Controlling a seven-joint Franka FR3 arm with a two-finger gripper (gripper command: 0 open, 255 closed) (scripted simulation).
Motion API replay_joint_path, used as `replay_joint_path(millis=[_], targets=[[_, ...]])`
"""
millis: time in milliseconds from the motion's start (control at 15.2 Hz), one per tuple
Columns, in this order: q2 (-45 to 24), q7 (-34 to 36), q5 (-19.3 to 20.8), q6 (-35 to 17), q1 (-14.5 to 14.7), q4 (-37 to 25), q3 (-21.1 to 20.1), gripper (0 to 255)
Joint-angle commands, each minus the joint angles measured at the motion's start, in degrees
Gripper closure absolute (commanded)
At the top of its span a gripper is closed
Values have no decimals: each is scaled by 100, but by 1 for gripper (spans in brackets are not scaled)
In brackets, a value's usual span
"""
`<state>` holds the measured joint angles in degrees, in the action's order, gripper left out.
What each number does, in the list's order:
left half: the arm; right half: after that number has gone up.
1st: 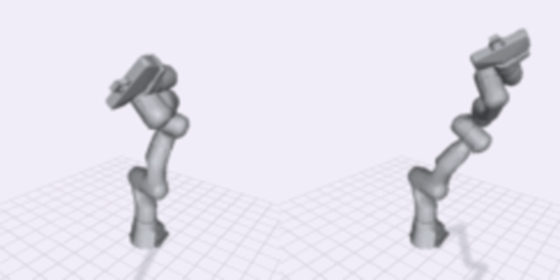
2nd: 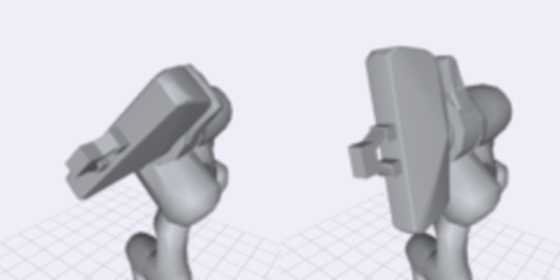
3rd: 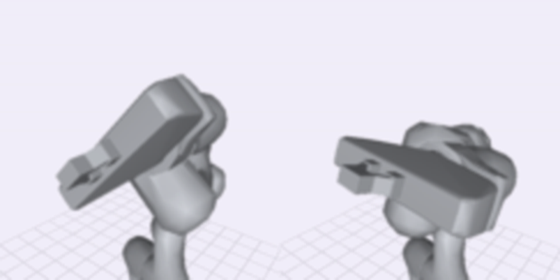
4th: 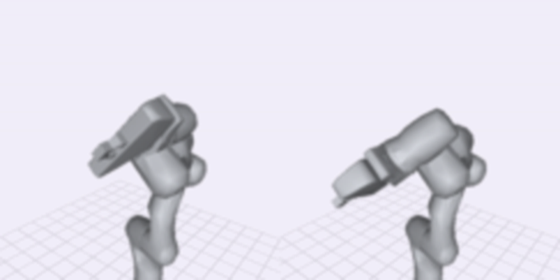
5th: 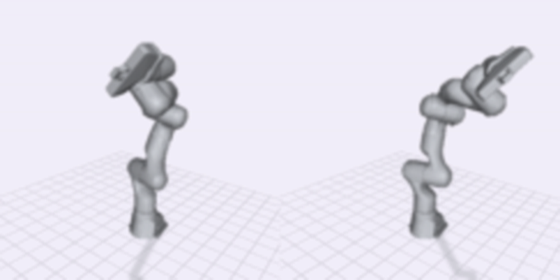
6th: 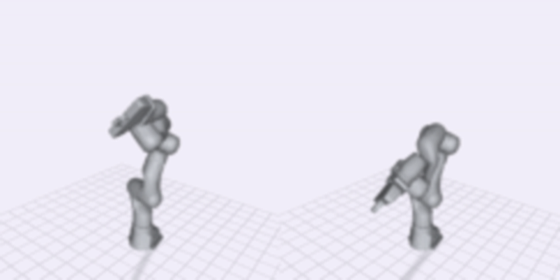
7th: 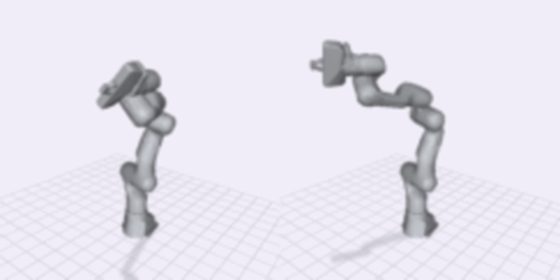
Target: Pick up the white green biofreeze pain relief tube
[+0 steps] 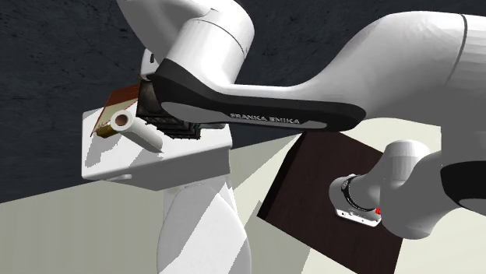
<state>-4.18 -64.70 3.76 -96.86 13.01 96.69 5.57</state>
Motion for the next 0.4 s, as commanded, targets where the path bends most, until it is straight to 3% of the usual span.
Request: replay_joint_path(millis=[0,330], targets=[[1,-6,-1,144,2,-141,-1,255],[-21,-23,-4,392,2,-412,-1,255]])
